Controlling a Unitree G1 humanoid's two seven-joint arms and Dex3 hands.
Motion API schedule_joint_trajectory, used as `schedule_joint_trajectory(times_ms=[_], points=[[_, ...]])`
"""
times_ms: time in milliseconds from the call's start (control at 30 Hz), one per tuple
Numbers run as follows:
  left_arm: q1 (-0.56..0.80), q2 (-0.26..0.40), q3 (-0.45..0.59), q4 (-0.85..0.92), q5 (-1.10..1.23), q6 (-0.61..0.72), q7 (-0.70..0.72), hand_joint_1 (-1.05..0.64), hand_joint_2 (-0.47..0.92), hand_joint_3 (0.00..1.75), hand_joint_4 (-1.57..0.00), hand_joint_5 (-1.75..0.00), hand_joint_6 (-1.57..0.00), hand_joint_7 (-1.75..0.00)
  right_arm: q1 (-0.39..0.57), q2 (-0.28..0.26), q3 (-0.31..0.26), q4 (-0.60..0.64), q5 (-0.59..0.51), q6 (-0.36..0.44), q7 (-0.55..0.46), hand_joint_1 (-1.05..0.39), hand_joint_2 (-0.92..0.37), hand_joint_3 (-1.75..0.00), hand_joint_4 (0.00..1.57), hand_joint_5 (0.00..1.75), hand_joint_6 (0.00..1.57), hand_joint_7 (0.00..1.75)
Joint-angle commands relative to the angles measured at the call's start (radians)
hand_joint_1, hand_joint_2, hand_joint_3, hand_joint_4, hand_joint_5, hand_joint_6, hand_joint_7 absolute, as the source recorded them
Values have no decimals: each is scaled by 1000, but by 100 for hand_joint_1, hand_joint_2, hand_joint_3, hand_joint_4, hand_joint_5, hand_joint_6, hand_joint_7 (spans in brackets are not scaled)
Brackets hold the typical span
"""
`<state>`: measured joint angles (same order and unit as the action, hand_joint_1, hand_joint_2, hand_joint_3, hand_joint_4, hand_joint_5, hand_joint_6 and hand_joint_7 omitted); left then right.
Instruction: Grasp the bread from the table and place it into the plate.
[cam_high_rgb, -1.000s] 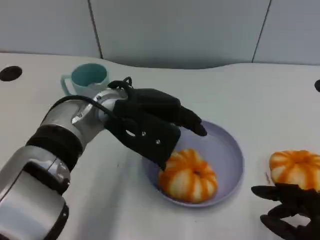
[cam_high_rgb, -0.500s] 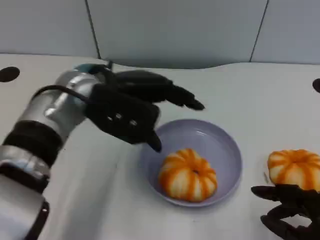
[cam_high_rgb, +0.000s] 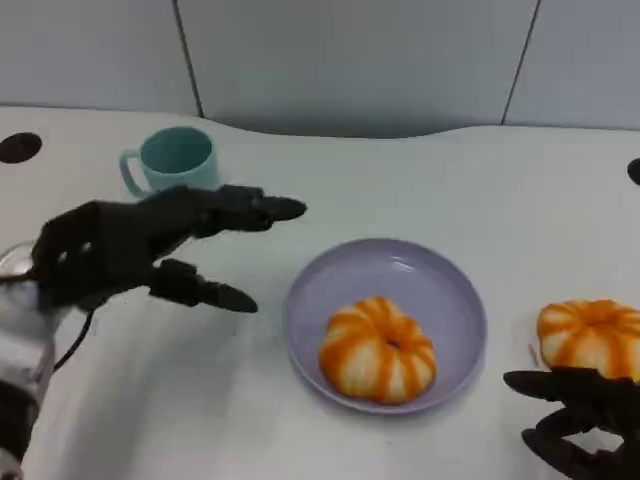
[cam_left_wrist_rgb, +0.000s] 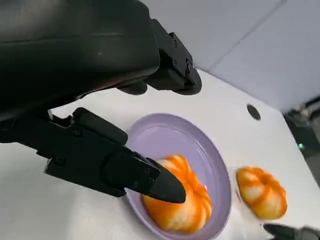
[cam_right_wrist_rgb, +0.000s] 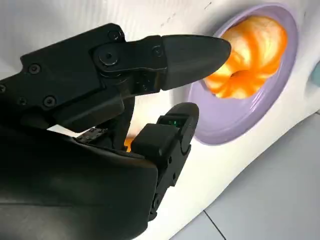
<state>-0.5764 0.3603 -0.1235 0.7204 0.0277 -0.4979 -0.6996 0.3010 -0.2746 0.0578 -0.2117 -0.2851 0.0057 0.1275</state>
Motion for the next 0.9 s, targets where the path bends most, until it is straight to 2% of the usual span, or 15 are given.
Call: schedule_joint_trajectory(times_ms=[33, 267, 400, 500, 533, 567, 600, 667, 733, 800, 833, 900], points=[[139, 29, 59, -103, -38, 75, 43, -55, 92, 2, -3, -70, -40, -1, 1, -16, -16, 15, 12, -36, -2, -26, -92, -35, 61, 79, 78, 1], [377, 13, 97, -375, -54, 340, 122, -48, 92, 4, -25, -79, -48, -4, 12, -23, -28, 9, 20, -34, 6, -29, -92, -36, 59, 78, 79, 1], [441, -18, 106, -429, -38, 380, 198, -35, 92, 2, -43, -93, -63, -9, 19, -24, -38, 7, 32, -27, 13, -30, -92, -36, 59, 79, 79, 1], [486, -56, 114, -446, -24, 420, 284, -32, 92, 2, -52, -98, -75, -14, 28, -26, -51, 2, 43, -30, 21, -29, -92, -36, 58, 78, 78, 0], [495, -65, 115, -450, -29, 438, 297, -32, 92, 3, -53, -99, -77, -15, 29, -28, -56, 6, 49, -38, 24, -29, -92, -37, 58, 78, 78, 0], [500, -70, 115, -451, -36, 451, 301, -34, 91, 2, -51, -107, -79, -19, 30, -30, -60, 9, 54, -42, 27, -29, -92, -37, 58, 78, 78, 0], [504, -73, 116, -450, -41, 461, 301, -34, 91, 1, -49, -116, -74, -34, 30, -33, -63, 13, 56, -47, 29, -29, -92, -37, 57, 78, 78, 0], [510, -82, 111, -452, -36, 491, 313, -33, 89, 0, -46, -138, -54, -97, 30, -41, -72, 23, 62, -58, 33, -30, -92, -37, 57, 78, 78, 0], [514, -89, 102, -458, -24, 524, 326, -34, 89, 0, -43, -159, -43, -140, 30, -49, -82, 34, 68, -69, 38, -31, -92, -37, 56, 78, 78, 0], [516, -98, 94, -467, -20, 552, 336, -34, 89, 0, -43, -171, -38, -161, 30, -57, -90, 47, 74, -84, 42, -31, -92, -37, 55, 77, 78, 0], [517, -101, 89, -474, -15, 565, 342, -34, 90, 0, -51, -173, -41, -169, 29, -60, -95, 60, 84, -101, 46, -30, -92, -38, 55, 77, 78, 0], [520, -100, 77, -481, 1, 570, 347, -33, 91, 1, -61, -174, -46, -173, 25, -67, -102, 86, 96, -137, 49, -29, -92, -37, 57, 78, 78, 0]])
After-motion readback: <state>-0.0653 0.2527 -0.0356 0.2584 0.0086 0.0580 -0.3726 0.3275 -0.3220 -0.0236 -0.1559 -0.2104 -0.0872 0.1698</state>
